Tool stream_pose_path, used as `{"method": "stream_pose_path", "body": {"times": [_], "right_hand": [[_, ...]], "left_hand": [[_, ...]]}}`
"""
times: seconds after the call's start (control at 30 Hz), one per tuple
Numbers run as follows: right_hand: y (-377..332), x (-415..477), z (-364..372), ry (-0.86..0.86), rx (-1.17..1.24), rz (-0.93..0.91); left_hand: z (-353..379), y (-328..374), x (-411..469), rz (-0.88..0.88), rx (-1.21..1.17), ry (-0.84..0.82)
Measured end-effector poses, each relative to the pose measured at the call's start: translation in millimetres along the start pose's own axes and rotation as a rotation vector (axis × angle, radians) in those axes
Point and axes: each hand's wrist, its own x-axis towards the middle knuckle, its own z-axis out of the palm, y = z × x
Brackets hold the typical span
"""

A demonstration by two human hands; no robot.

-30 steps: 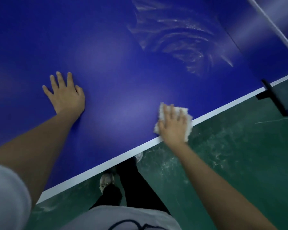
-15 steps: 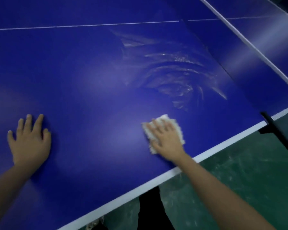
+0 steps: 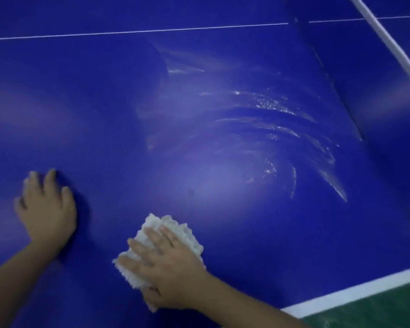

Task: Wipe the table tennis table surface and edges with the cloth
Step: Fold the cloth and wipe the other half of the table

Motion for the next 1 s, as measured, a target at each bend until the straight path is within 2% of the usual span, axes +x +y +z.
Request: {"method": "stream_pose_path", "body": {"times": [0.07, 0.1, 0.13, 0.23, 0.3, 0.37, 0.4, 0.43, 0.47, 0.63, 0.73, 0.8, 0.83, 0.9, 1.0], "right_hand": [[52, -2, -6, 0.0, -0.032, -0.047], [85, 2, -18, -0.019, -0.085, 0.008], [125, 7, -23, 0.047, -0.15, 0.067], [248, 22, -47, 0.082, -0.213, 0.492], [313, 26, -59, 0.126, -0.131, 0.829], [334, 35, -66, 0.205, -0.008, 1.11], [323, 44, -64, 0.23, 0.014, 1.173], [302, 54, -60, 0.231, -0.009, 1.158], [275, 64, -52, 0.222, -0.044, 1.066], [107, 70, -21, 0.027, -0.099, 0.131], [113, 113, -26, -0.076, -0.045, -0.112], [157, 166, -38, -0.053, -0.113, -0.129], [186, 194, -48, -0.02, -0.154, -0.073], [255, 242, -69, 0.085, -0.206, 0.212], [340, 266, -85, 0.181, -0.069, 0.701]], "left_hand": [[1, 42, 1, 0.13, -0.019, -0.064], [3, 53, 6, 0.178, -0.004, -0.084], [6, 61, 12, 0.207, 0.009, -0.09], [12, 61, 29, 0.158, 0.022, -0.063], [13, 63, 28, 0.13, 0.036, -0.062], [12, 64, 28, 0.115, 0.045, -0.078], [11, 65, 29, 0.104, 0.04, -0.086], [9, 66, 29, 0.099, 0.038, -0.089], [8, 67, 29, 0.092, 0.035, -0.093], [6, 66, 29, 0.083, 0.047, -0.118], [7, 67, 29, 0.095, 0.058, -0.122], [7, 67, 29, 0.086, 0.058, -0.132], [7, 67, 29, 0.083, 0.059, -0.137], [7, 67, 28, 0.083, 0.057, -0.143], [6, 68, 28, 0.084, 0.059, -0.152]]}}
